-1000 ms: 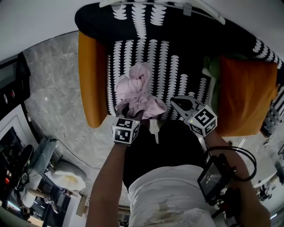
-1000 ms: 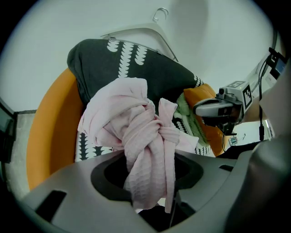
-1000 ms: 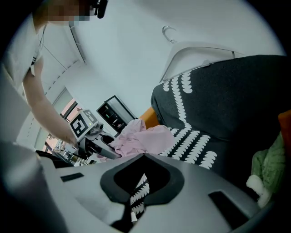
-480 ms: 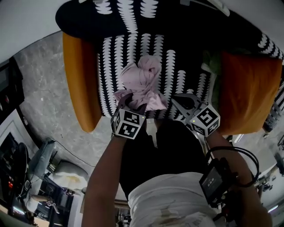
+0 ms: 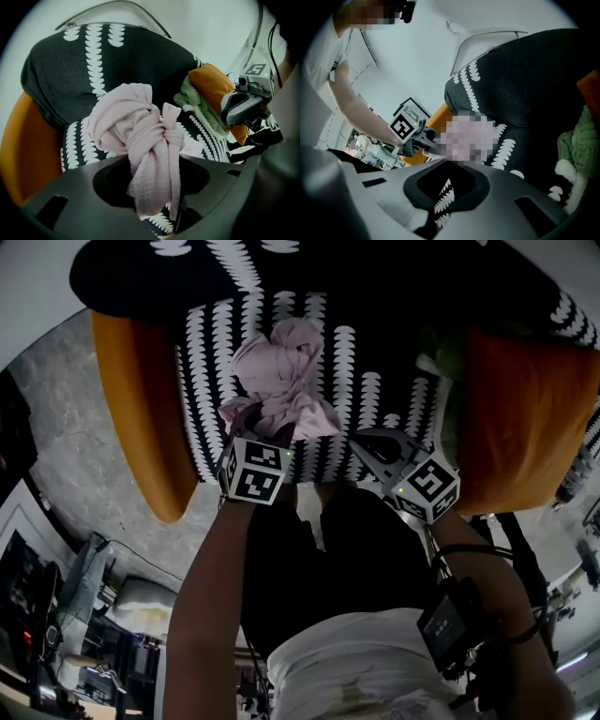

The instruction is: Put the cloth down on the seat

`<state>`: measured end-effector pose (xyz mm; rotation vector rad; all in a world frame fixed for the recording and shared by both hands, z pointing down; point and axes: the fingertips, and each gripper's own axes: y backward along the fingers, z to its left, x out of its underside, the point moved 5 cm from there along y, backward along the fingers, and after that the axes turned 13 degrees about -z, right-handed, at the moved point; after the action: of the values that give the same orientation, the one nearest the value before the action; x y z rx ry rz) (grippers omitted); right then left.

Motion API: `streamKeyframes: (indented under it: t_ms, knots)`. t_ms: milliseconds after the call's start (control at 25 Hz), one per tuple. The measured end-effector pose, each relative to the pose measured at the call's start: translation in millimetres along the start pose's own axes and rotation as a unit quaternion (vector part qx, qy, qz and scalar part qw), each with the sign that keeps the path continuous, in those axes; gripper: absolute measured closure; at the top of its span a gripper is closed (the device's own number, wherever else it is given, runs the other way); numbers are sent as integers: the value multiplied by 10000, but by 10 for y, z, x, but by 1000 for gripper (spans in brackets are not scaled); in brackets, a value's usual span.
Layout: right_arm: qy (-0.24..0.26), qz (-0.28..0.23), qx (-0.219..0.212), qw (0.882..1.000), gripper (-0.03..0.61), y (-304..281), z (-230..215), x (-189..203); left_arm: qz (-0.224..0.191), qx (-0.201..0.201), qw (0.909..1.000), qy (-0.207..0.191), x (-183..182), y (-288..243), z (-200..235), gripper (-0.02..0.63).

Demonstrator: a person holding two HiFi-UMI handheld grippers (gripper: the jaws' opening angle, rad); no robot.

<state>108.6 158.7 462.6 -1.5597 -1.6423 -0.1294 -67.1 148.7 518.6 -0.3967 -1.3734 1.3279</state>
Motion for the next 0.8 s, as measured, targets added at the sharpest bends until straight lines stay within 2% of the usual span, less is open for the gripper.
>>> streamKeyframes:
  t_ms: [200, 440, 800]
  knots:
    - [-59, 43, 48, 10000, 563, 44, -3, -105, 64, -45, 10000, 50, -111, -62, 154, 377]
    - [-135, 39, 105, 9998, 563, -10, -75, 45, 148, -117, 9991, 382, 50, -246, 305, 338]
    - [-144, 35, 147, 9998, 563, 72, -106, 119, 140, 6, 9986, 518, 98, -337, 353, 289]
